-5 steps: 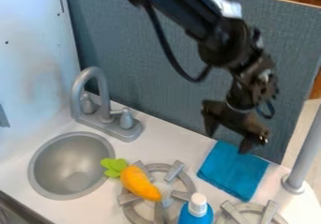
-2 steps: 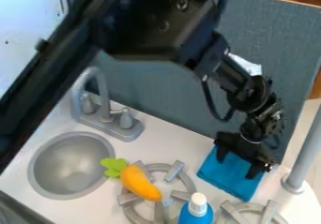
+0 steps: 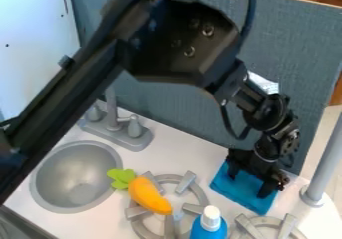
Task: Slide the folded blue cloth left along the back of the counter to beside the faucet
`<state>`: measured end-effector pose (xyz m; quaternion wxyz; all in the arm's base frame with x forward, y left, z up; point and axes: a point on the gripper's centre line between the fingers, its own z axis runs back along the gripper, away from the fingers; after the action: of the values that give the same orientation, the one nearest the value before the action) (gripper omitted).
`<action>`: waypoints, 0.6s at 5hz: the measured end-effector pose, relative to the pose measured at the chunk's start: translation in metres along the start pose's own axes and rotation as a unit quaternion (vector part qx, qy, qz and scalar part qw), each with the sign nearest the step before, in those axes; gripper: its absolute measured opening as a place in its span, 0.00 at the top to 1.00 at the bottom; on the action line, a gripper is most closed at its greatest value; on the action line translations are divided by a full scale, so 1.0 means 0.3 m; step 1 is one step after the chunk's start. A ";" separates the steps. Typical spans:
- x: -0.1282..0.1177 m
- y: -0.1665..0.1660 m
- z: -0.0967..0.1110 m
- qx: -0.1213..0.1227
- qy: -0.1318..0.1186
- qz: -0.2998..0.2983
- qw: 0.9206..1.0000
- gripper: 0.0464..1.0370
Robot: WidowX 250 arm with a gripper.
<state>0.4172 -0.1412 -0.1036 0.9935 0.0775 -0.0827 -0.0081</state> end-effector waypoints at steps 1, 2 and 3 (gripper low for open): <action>-0.005 0.007 -0.009 0.004 0.006 0.010 1.000 0.03; -0.008 0.056 -0.023 0.014 0.013 0.037 0.999 0.03; -0.027 0.171 -0.041 0.030 0.031 0.085 0.995 0.04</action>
<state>0.4113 -0.0883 -0.1088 0.9899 0.1004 -0.0579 0.0811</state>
